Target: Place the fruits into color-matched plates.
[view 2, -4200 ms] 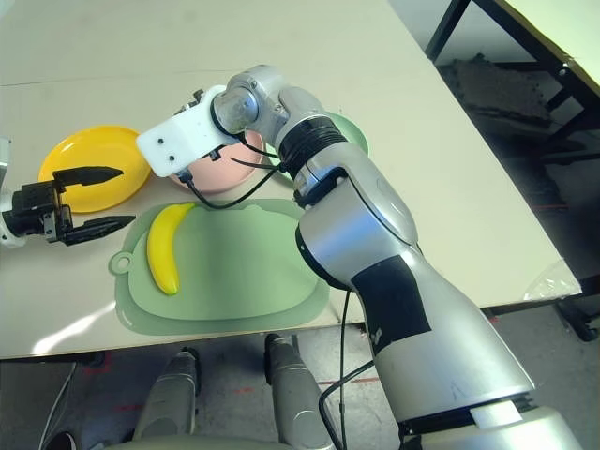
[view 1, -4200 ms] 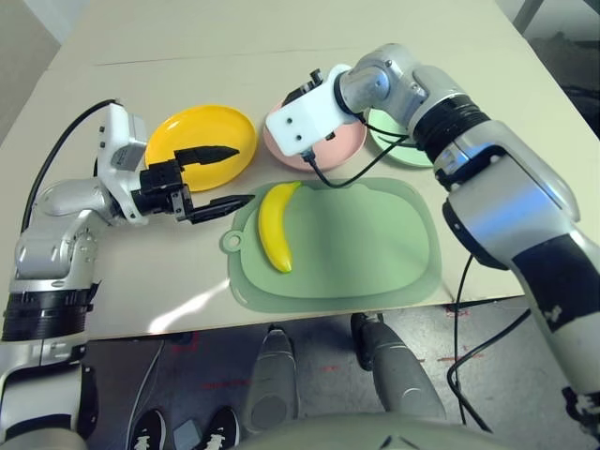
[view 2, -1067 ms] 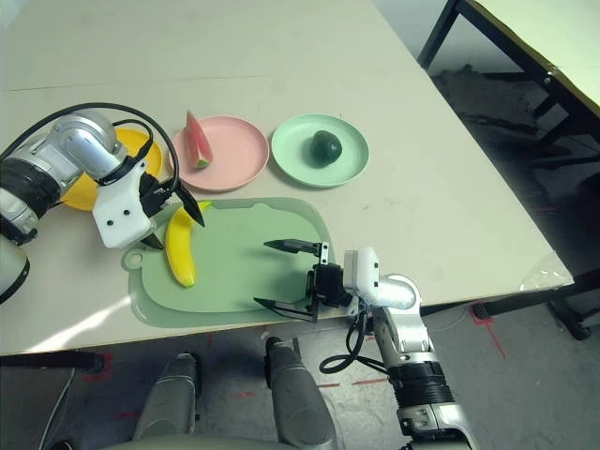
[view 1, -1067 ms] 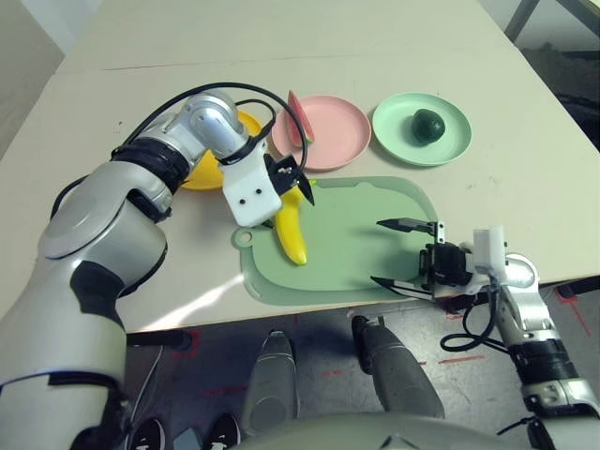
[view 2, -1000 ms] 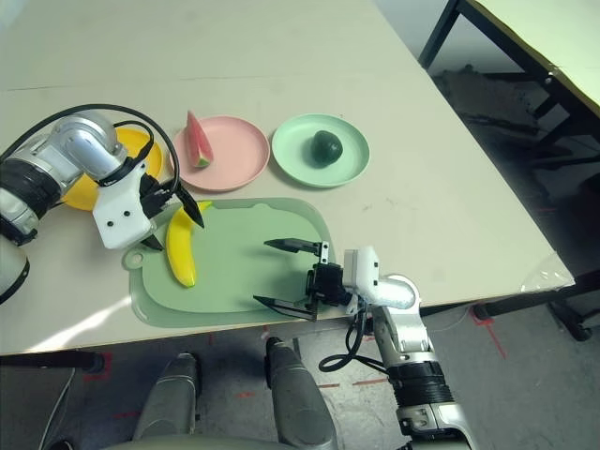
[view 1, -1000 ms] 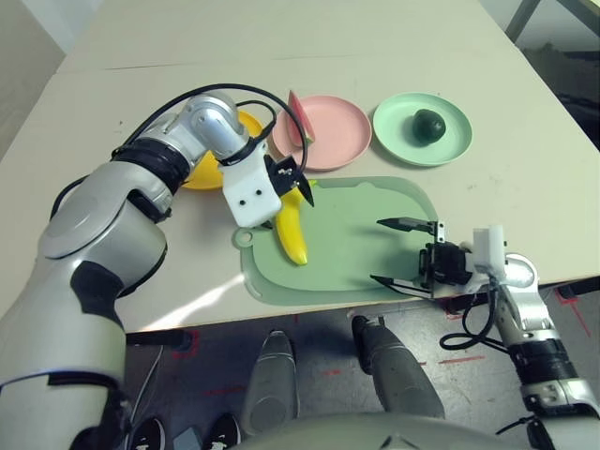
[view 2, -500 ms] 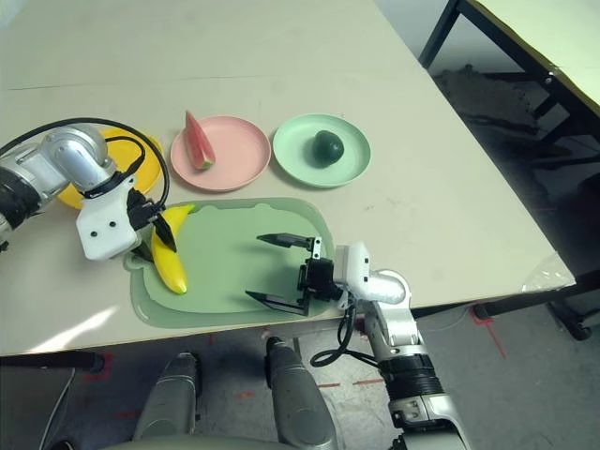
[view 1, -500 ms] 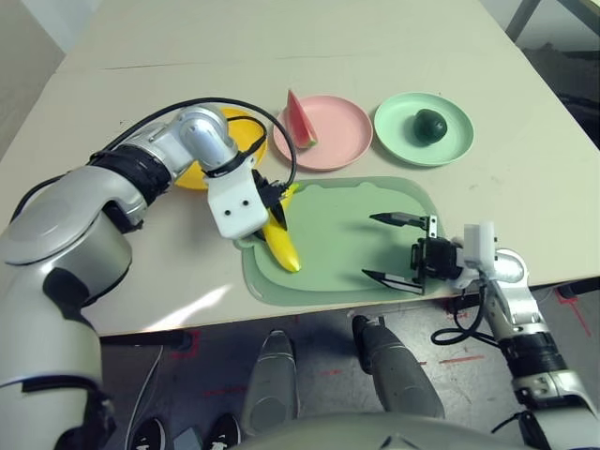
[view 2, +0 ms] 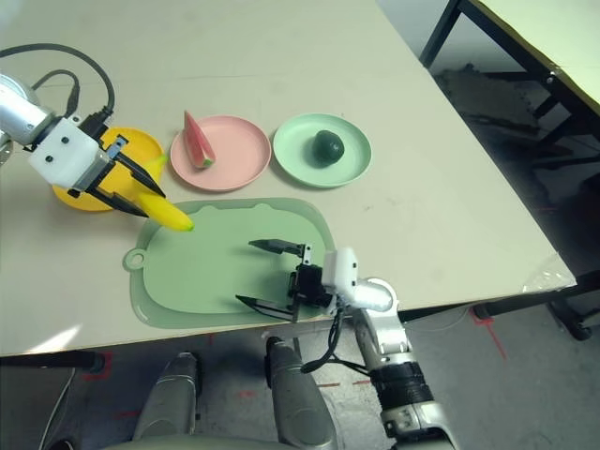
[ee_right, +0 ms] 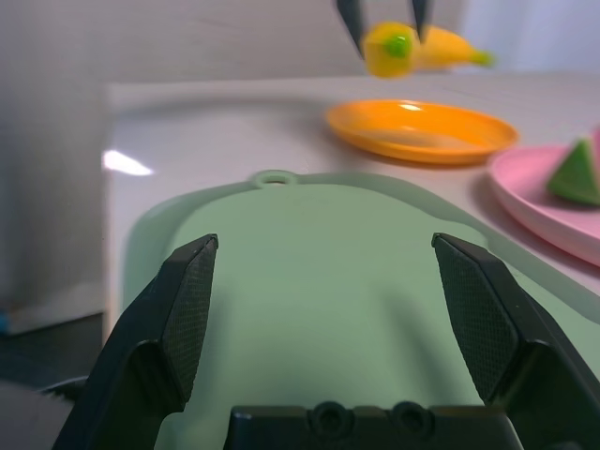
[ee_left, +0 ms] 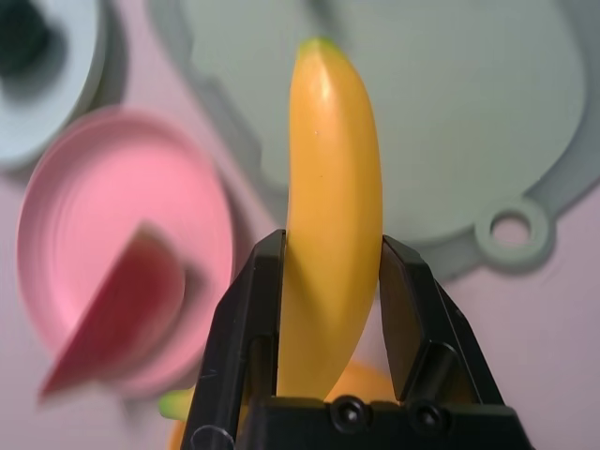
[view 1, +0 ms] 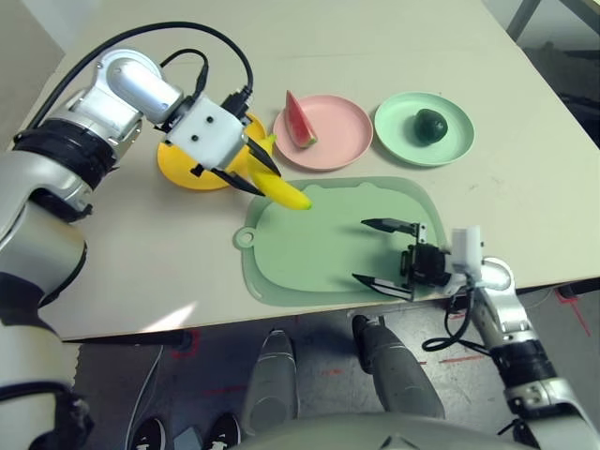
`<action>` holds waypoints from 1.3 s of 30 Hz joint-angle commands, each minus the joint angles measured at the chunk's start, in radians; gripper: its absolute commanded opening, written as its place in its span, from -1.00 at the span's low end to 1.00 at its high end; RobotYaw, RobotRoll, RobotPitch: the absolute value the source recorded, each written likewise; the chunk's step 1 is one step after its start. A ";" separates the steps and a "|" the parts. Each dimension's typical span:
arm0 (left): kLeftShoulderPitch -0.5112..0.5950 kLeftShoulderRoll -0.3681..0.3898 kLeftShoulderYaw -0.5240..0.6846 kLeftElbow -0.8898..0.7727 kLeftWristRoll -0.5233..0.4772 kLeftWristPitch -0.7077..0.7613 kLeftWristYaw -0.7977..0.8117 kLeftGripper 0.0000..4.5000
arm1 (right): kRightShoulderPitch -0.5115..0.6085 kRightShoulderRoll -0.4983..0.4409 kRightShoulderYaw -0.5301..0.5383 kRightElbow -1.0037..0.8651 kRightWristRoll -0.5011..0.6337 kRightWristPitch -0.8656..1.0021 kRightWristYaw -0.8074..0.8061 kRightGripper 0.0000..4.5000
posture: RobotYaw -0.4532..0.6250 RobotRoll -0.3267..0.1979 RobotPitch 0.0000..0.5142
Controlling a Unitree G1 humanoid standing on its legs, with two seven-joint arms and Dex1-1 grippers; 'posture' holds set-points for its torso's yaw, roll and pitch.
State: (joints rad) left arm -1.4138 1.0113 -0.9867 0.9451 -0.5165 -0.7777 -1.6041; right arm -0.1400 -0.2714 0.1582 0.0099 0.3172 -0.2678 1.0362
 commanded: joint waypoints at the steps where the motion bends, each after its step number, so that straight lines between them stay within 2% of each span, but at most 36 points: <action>1: 0.009 0.017 0.093 0.139 0.157 -0.051 -0.010 -0.33 | 0.036 0.011 0.026 -0.087 -0.069 0.108 -0.137 1.00 | -0.36 0.25 -0.05; 5: 0.016 -0.010 0.242 0.246 0.271 -0.040 -0.004 -0.33 | 0.039 0.026 0.040 -0.128 -0.133 0.191 -0.261 1.00 | -0.36 0.25 -0.05; 10: 0.020 -0.032 0.345 0.305 0.458 -0.040 0.112 -0.33 | 0.047 0.034 0.050 -0.156 -0.133 0.217 -0.304 1.00 | -0.39 0.25 -0.05; 15: 0.062 -0.074 0.397 0.343 0.617 -0.032 0.272 -0.33 | 0.069 0.019 0.058 -0.168 -0.124 0.211 -0.302 1.00 | -0.41 0.25 -0.06; 22: 0.109 -0.135 0.436 0.368 0.778 -0.013 0.443 -0.33 | 0.046 0.012 0.055 -0.145 -0.128 0.199 -0.301 1.00 | -0.48 0.25 -0.08; 31: 0.157 -0.134 0.479 0.385 0.889 0.010 0.523 -0.33 | 0.038 0.019 0.060 -0.132 -0.135 0.195 -0.327 1.00 | -0.50 0.25 -0.08; 39: 0.169 -0.127 0.517 0.385 0.936 0.013 0.552 -0.33 | 0.025 0.031 0.080 -0.122 -0.138 0.194 -0.326 1.00 | -0.47 0.25 -0.06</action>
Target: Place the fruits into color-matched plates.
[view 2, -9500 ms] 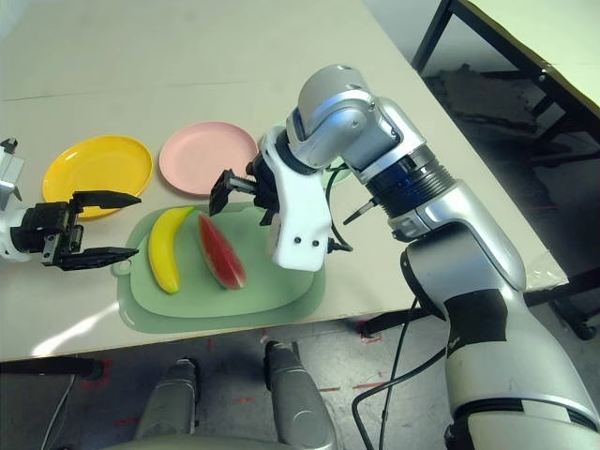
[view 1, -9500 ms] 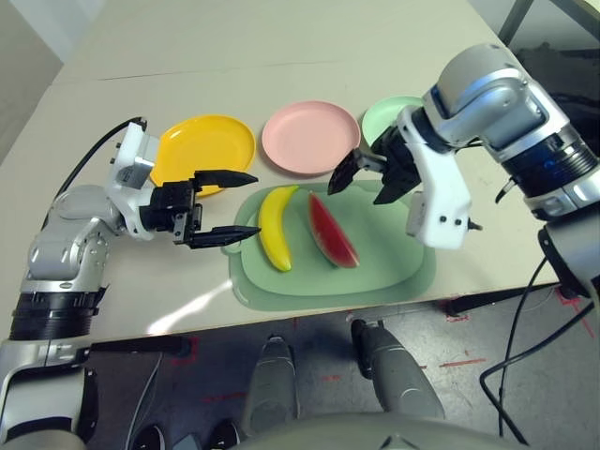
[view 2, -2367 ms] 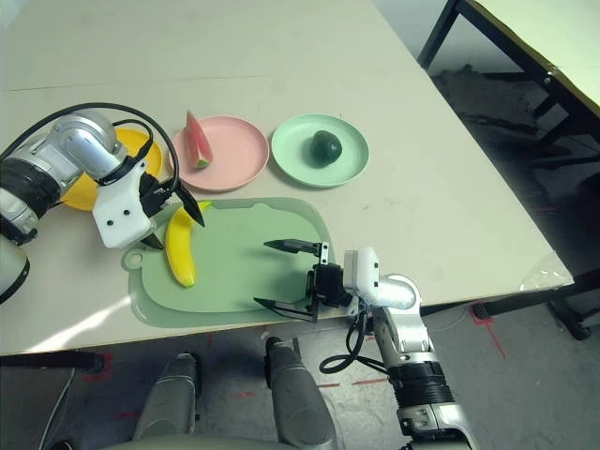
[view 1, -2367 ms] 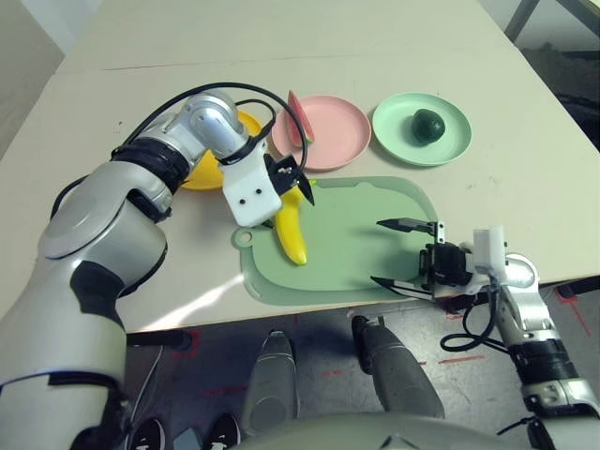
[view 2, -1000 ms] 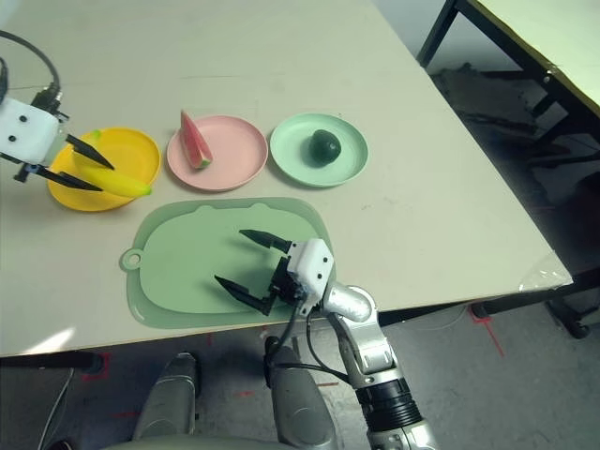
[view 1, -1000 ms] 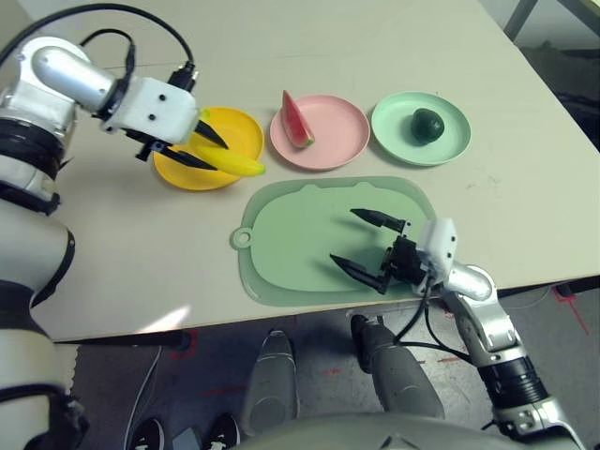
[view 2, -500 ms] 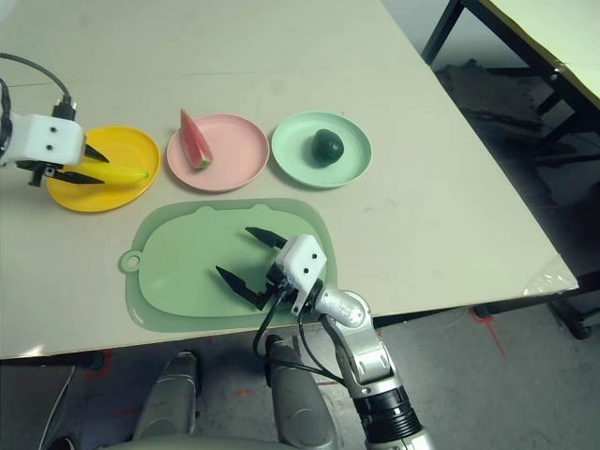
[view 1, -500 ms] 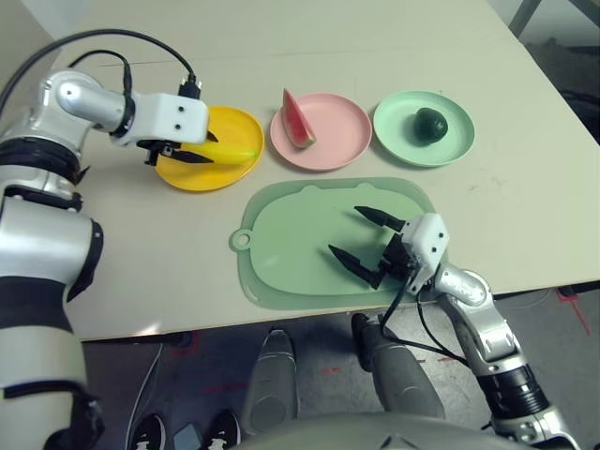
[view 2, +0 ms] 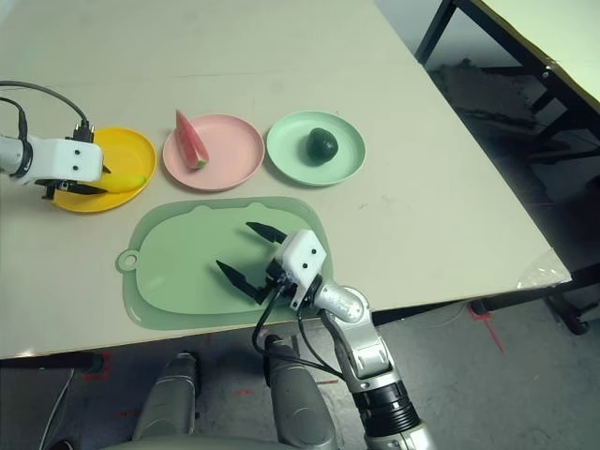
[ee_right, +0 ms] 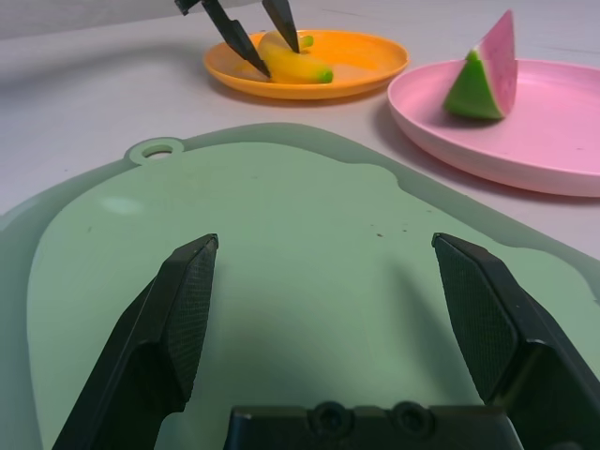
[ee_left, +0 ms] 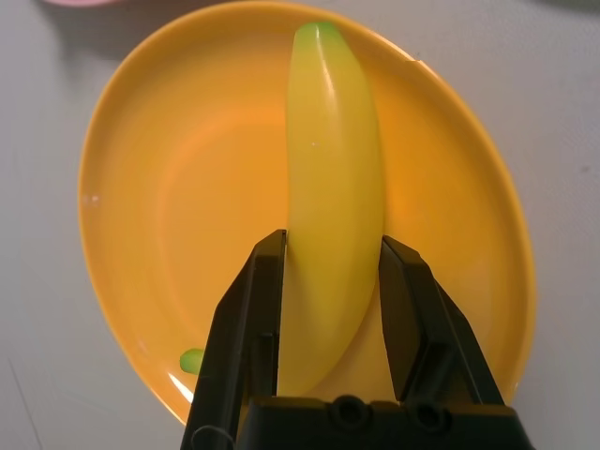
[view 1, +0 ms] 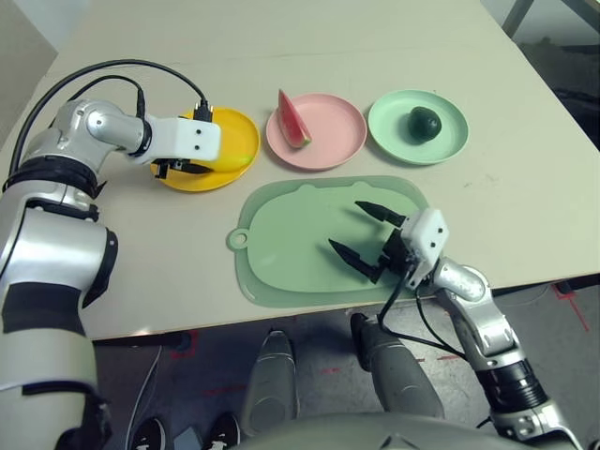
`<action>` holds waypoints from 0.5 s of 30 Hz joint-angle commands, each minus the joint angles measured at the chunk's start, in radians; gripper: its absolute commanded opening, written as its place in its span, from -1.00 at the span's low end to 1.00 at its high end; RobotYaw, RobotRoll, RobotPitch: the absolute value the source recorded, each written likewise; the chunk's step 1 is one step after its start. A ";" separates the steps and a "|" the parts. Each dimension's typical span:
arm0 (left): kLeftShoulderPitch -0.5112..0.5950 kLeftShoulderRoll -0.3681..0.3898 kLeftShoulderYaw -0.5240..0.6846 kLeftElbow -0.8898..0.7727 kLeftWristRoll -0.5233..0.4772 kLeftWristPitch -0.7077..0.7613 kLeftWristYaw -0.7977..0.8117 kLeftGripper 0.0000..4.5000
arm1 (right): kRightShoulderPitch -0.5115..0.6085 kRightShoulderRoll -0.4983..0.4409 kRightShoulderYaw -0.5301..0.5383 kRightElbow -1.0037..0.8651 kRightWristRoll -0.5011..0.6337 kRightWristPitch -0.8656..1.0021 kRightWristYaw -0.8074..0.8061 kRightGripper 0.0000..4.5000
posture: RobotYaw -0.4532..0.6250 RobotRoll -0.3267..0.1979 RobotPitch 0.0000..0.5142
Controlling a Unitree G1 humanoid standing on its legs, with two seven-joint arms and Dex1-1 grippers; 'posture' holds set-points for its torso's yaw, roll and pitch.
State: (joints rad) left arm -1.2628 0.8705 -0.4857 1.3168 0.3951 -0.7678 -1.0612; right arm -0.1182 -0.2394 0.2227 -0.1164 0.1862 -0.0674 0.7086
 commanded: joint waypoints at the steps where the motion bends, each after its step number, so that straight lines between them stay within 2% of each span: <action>1: 0.019 0.015 0.019 0.013 0.030 0.003 0.015 -0.33 | 0.001 -0.002 0.017 0.005 -0.007 -0.006 0.004 1.00 | -0.47 0.25 -0.06; 3: 0.019 0.017 0.024 0.013 0.039 0.004 0.027 -0.33 | -0.004 -0.005 0.017 0.010 -0.006 -0.006 0.008 1.00 | -0.45 0.25 -0.06; 4: 0.020 0.017 0.026 0.012 0.043 0.004 0.034 0.00 | -0.007 -0.006 0.016 0.013 -0.005 -0.007 0.010 1.00 | -0.45 0.25 -0.06; 11: 0.025 0.018 0.062 0.010 0.038 -0.009 0.039 1.00 | -0.020 0.001 0.007 0.028 0.011 0.003 0.012 1.00 | -0.44 0.25 -0.08; 15: 0.028 0.015 0.147 0.005 -0.041 -0.011 -0.010 1.00 | -0.020 0.007 -0.004 0.025 0.024 0.014 0.004 1.00 | -0.44 0.25 -0.08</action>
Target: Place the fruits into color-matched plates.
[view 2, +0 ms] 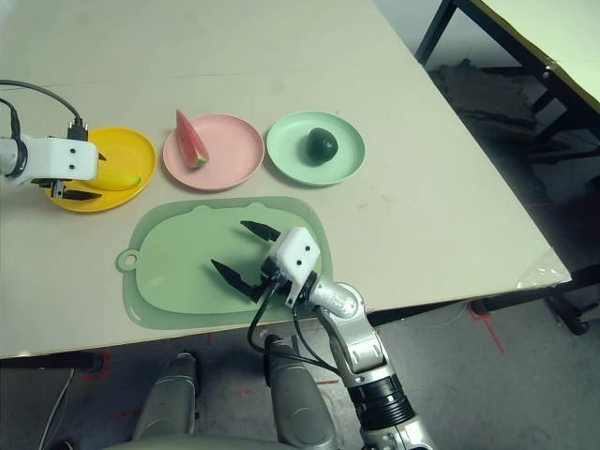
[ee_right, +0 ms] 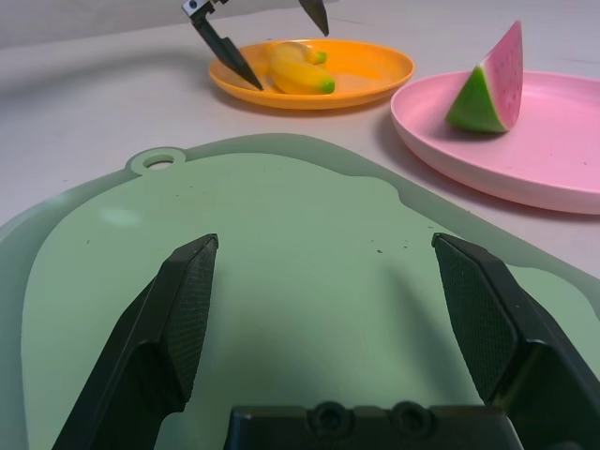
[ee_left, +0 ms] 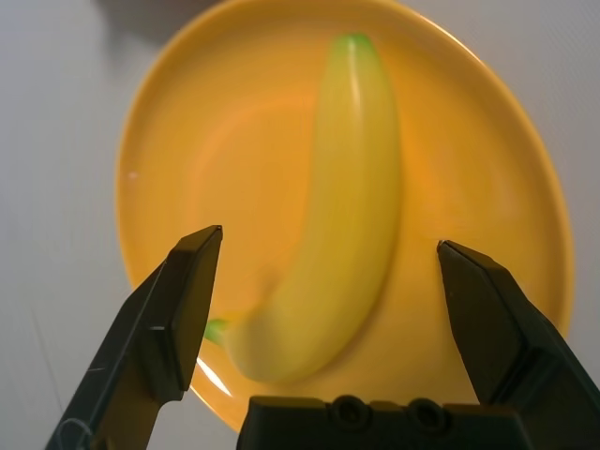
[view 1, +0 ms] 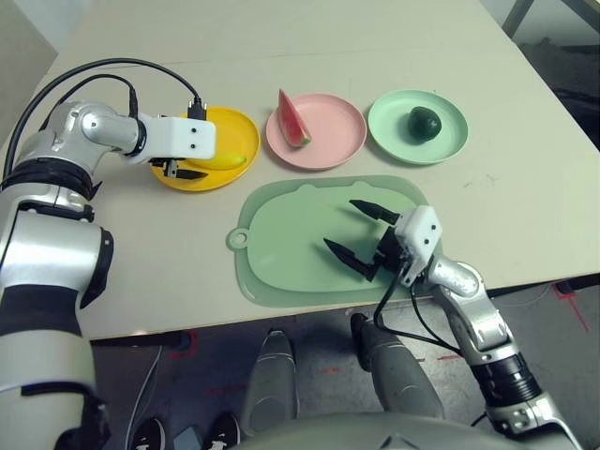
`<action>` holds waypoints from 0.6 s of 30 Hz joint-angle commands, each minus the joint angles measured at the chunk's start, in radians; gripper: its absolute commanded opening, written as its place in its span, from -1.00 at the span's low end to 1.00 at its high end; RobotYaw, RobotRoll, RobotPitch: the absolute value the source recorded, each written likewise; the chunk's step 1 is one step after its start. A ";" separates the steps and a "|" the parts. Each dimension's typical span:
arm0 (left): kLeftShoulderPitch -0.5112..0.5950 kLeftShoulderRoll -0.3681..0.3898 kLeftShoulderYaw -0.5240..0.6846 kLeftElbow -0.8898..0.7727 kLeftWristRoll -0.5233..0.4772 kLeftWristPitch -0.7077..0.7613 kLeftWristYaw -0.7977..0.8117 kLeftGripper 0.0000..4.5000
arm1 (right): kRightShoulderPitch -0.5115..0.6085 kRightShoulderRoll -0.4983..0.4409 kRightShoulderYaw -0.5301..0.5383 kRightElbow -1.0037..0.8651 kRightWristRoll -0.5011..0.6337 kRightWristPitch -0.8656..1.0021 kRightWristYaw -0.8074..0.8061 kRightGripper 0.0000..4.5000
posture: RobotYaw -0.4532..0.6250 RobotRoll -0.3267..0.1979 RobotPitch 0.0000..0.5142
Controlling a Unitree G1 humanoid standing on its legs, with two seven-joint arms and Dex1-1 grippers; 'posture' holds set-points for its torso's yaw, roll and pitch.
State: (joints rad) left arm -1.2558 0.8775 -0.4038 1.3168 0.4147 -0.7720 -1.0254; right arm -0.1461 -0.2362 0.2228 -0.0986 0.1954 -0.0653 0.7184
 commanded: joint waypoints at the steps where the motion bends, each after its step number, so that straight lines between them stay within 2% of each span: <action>1: 0.022 0.000 0.117 0.001 -0.118 0.005 -0.086 1.00 | 0.008 0.003 -0.018 0.006 0.023 0.019 -0.013 1.00 | -0.44 0.25 -0.08; 4: 0.019 -0.027 0.279 -0.022 -0.294 0.078 -0.188 1.00 | 0.009 -0.008 -0.072 0.015 0.052 0.038 -0.036 1.00 | -0.42 0.25 -0.04; 6: 0.023 -0.025 0.362 -0.053 -0.376 0.133 -0.202 1.00 | 0.006 -0.027 -0.122 0.043 0.066 0.038 -0.045 1.00 | -0.41 0.25 -0.01; 11: 0.142 0.071 0.529 -0.132 -0.491 0.263 -0.046 1.00 | -0.089 -0.089 -0.278 0.180 0.113 0.025 -0.072 1.00 | -0.40 0.25 0.01; 12: 0.179 0.088 0.568 -0.148 -0.521 0.291 -0.020 1.00 | -0.108 -0.099 -0.301 0.208 0.117 0.019 -0.074 1.00 | -0.38 0.25 0.02; 15: 0.391 0.128 0.743 -0.218 -0.656 0.375 0.076 1.00 | -0.191 -0.131 -0.388 0.366 0.128 -0.022 -0.095 1.00 | -0.32 0.25 0.04; 18: 0.608 0.095 0.872 -0.389 -0.756 0.452 0.156 1.00 | -0.230 -0.155 -0.435 0.504 0.109 -0.096 -0.104 1.00 | -0.23 0.25 0.05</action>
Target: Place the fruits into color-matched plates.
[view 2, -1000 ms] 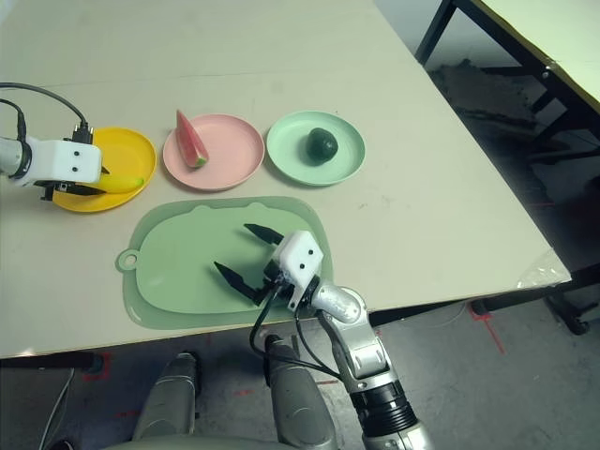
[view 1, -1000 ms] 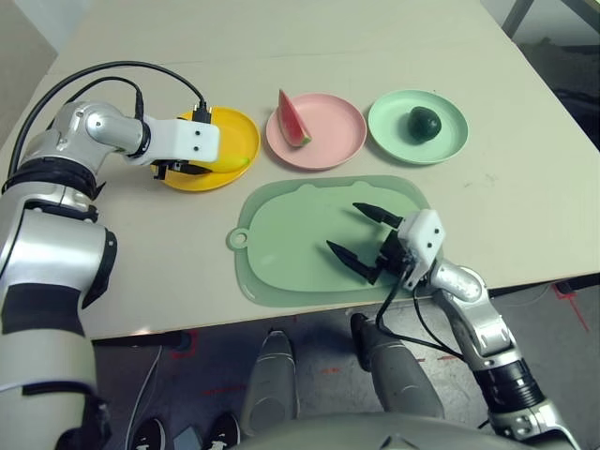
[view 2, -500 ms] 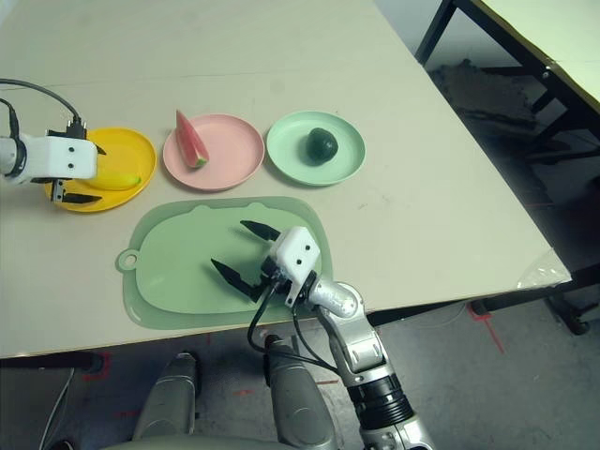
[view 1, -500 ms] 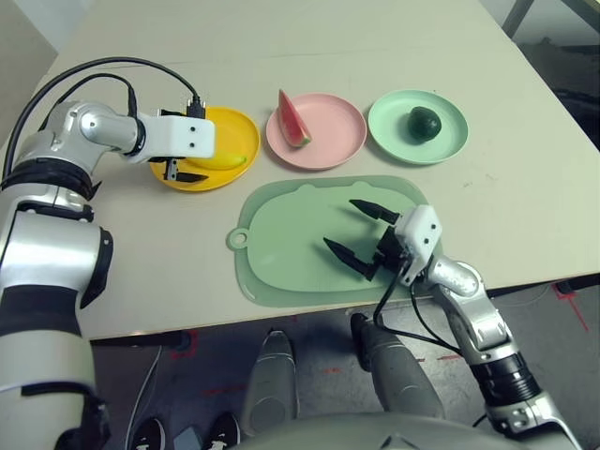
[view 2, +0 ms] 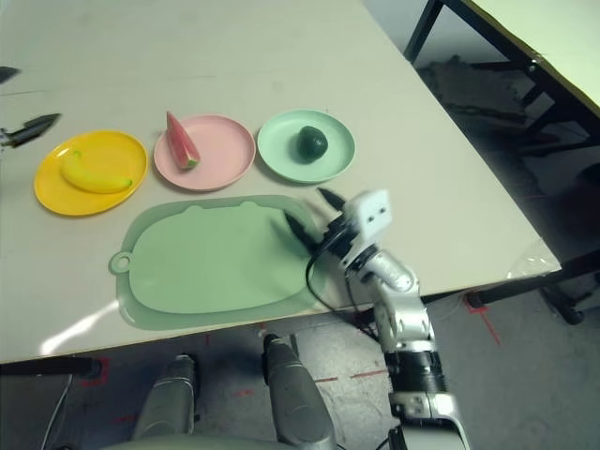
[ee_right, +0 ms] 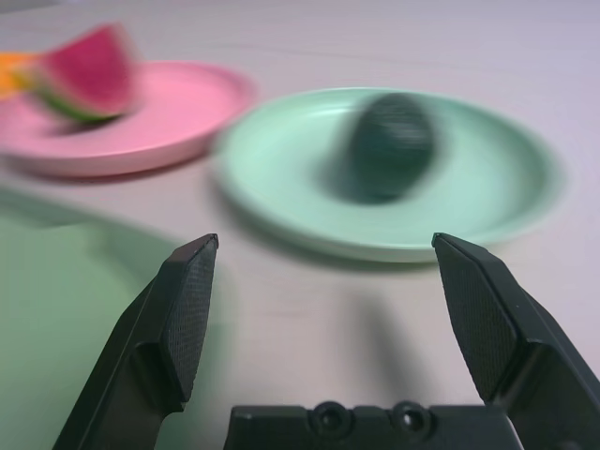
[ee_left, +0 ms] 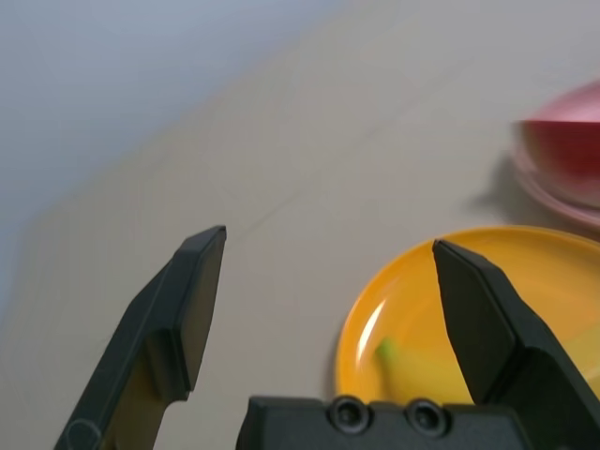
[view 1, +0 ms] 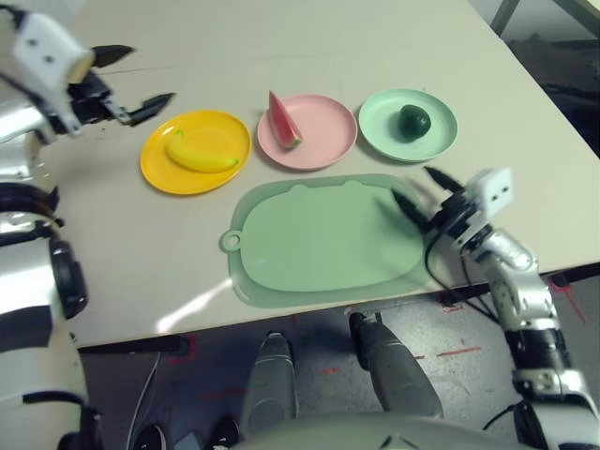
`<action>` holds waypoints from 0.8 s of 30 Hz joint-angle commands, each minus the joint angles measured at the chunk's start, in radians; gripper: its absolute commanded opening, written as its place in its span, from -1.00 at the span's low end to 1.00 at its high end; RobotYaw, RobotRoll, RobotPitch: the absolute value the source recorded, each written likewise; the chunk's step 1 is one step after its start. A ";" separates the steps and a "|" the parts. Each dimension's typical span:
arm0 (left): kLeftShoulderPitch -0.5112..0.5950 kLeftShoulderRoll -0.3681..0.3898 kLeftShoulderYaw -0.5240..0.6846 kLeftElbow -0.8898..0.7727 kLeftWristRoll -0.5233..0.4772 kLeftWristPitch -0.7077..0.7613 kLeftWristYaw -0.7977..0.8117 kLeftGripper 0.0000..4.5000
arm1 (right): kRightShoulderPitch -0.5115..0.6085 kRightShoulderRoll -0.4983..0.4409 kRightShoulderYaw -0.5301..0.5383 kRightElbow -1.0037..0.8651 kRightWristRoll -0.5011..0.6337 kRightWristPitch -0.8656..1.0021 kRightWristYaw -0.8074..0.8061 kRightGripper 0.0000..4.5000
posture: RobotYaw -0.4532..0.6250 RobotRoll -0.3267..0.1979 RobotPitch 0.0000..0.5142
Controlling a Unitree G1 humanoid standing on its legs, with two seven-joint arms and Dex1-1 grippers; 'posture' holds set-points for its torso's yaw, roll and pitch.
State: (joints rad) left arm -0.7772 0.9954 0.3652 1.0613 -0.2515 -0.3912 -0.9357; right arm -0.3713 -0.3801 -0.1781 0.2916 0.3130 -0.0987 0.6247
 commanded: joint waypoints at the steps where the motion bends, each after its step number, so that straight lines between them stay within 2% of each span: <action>1: 0.207 -0.045 0.141 -0.209 -0.120 0.100 0.095 1.00 | -0.015 -0.019 -0.047 0.157 -0.014 -0.089 -0.012 1.00 | -0.23 0.25 0.05; 5: 0.537 -0.185 0.254 -0.574 -0.205 0.225 0.230 1.00 | -0.029 -0.053 -0.077 0.278 -0.020 -0.195 0.012 1.00 | -0.15 0.25 0.06; 8: 0.693 -0.290 0.296 -0.781 -0.247 0.305 0.324 1.00 | -0.017 -0.063 -0.112 0.313 0.031 -0.245 0.070 1.00 | -0.11 0.25 0.07; 11: 0.801 -0.361 0.297 -0.900 -0.246 0.337 0.375 1.00 | 0.013 -0.072 -0.150 0.315 0.059 -0.283 0.089 1.00 | -0.08 0.25 0.06; 14: 0.862 -0.409 0.292 -0.965 -0.246 0.355 0.410 1.00 | 0.054 -0.076 -0.172 0.284 0.086 -0.296 0.113 1.00 | -0.07 0.25 0.05; 18: 0.891 -0.443 0.281 -0.956 -0.232 0.339 0.417 1.00 | 0.087 -0.071 -0.210 0.248 0.148 -0.273 0.138 1.00 | -0.07 0.25 0.02; 22: 0.887 -0.435 0.292 -0.915 -0.228 0.331 0.408 1.00 | 0.142 -0.085 -0.210 0.178 0.180 -0.229 0.188 1.00 | -0.08 0.25 0.02; 24: 0.886 -0.424 0.295 -0.898 -0.225 0.328 0.401 1.00 | 0.153 -0.110 -0.221 0.207 0.177 -0.231 0.208 1.00 | -0.11 0.25 0.04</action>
State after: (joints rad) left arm 0.0944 0.5609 0.6489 0.1361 -0.4859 -0.0568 -0.5280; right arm -0.2340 -0.4697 -0.3768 0.4844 0.4777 -0.3380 0.8165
